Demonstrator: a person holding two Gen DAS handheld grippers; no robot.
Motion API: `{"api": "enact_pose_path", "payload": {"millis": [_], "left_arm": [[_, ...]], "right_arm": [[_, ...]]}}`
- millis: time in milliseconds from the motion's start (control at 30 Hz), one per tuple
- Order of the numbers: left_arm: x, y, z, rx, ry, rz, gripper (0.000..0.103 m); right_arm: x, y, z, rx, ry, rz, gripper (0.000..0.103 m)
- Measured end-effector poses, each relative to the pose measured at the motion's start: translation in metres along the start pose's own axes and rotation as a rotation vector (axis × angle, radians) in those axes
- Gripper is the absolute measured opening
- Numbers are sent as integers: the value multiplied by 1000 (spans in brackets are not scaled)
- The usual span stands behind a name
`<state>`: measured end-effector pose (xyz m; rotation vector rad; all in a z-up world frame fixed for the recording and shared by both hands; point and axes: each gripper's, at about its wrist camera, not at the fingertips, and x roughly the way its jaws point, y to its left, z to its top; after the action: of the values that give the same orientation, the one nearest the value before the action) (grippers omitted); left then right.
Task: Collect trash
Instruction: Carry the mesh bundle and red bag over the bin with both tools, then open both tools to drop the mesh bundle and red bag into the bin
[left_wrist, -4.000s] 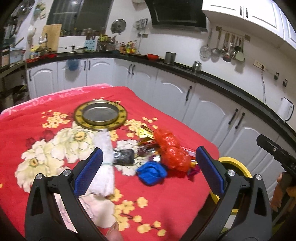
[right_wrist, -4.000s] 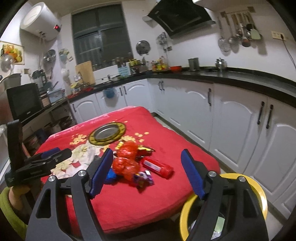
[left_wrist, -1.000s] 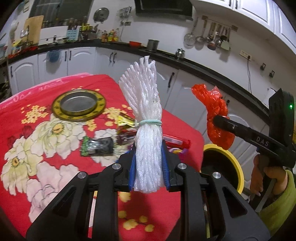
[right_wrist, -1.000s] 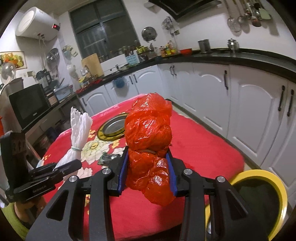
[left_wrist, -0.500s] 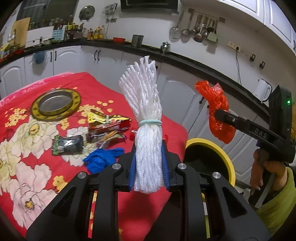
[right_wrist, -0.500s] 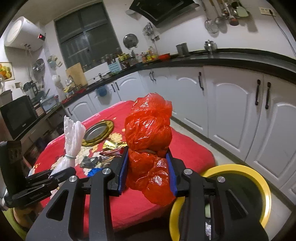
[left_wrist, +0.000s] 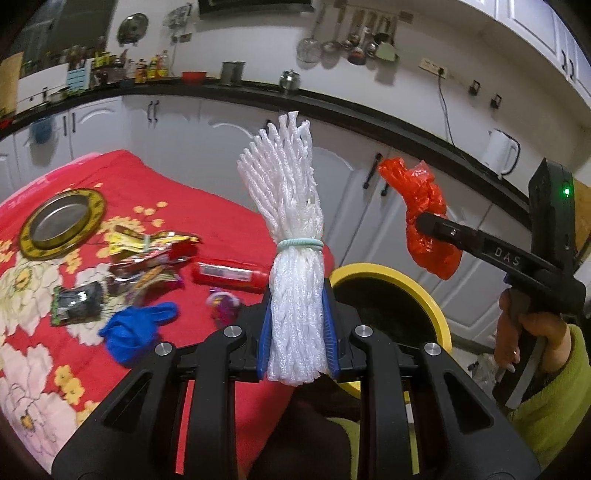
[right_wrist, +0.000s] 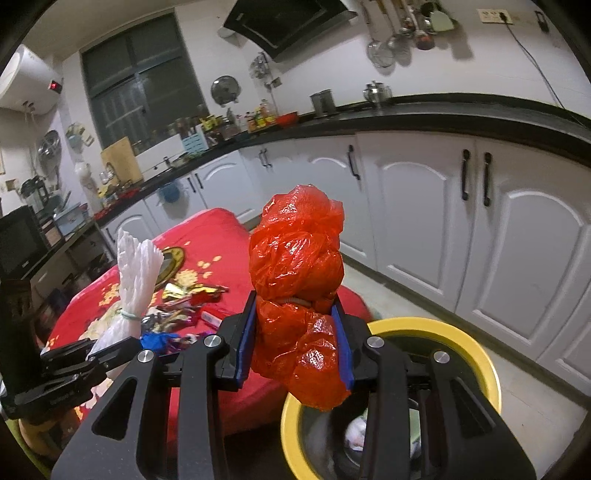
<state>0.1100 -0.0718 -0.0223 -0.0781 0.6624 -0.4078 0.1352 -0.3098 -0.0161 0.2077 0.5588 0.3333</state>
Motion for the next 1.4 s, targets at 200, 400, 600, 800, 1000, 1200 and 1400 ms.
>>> {"api": "enact_pose_path", "payload": {"millis": [200,400,600,800,1000,1200,1400], "left_arm": [[18,-23,-3,38,34,-35,17],[34,-46,-8,82,65,-70,17],[50,-67,-15,125,102,-101,17],[68,-83,-24,152,152,-131,17],[85,-94,-34,163,203,-155,17],[98,-99,-39,166,233,-163,17],[108,-104,-44,166,260,-161,18]], "right_arm": [[-8,-24,-4,33,1,-38,35],[-14,-42,-8,53,2,-65,35],[-18,-55,-13,65,12,-82,35],[-17,-69,-18,80,38,-92,36],[-15,-78,-24,93,63,-95,37],[-13,-90,-28,115,79,-92,37],[-9,-97,-33,124,101,-85,39]]}}
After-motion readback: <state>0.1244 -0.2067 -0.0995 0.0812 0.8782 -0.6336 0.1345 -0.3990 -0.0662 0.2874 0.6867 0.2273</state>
